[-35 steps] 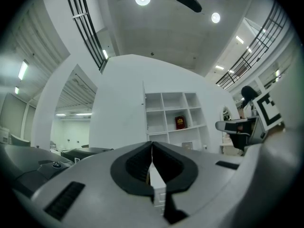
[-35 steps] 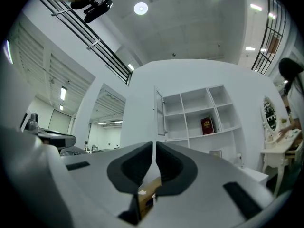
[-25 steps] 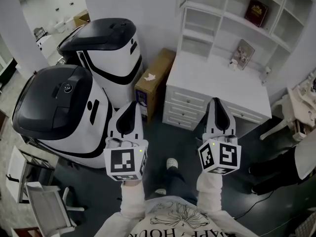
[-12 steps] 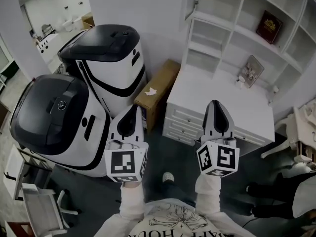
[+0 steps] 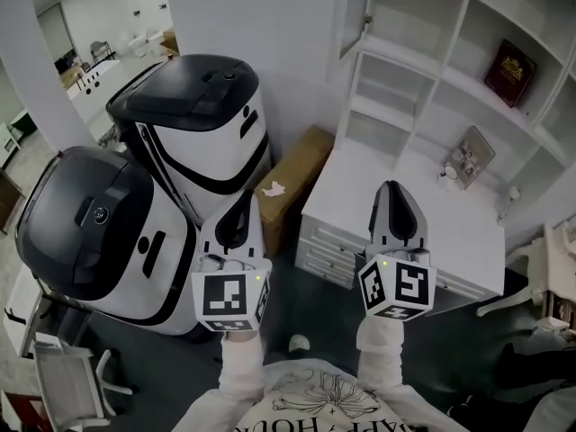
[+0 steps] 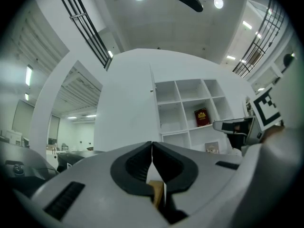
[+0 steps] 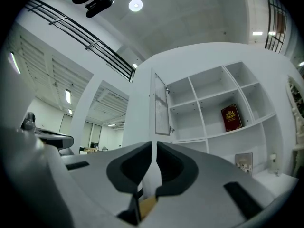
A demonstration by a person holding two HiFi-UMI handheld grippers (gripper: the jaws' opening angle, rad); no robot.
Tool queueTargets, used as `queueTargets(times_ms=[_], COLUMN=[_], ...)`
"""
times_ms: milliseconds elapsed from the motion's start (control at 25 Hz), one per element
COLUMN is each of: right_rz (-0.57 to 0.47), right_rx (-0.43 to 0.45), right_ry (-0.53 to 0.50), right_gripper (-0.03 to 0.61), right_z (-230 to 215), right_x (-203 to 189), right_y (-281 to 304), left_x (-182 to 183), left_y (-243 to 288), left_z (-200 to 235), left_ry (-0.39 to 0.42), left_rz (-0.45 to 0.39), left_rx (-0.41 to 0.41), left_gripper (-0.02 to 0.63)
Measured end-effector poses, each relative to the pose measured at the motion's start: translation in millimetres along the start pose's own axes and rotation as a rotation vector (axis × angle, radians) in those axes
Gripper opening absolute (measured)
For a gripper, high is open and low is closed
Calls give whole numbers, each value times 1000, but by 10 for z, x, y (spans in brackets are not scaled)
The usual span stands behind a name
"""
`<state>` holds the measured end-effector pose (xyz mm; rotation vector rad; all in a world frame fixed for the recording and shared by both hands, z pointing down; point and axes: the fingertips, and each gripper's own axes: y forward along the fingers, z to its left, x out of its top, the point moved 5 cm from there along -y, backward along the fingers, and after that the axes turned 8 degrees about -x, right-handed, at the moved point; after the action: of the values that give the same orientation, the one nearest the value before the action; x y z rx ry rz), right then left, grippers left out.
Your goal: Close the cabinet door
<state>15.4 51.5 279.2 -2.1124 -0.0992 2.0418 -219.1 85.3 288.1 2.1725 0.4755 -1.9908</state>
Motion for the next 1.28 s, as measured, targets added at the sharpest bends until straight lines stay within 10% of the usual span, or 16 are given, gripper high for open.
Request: queueTargets(times_ms=[1280], right_rz=[-7], right_rx=[63], right_ry=[-43], right_gripper=[52], right_z=[118], right_x=[-229], right_y=[1798], left_x=[-194], left_y=[1526], left_z=[713], left_ry=[11], left_rz=[17], left_rx=[25], left_gripper=[5])
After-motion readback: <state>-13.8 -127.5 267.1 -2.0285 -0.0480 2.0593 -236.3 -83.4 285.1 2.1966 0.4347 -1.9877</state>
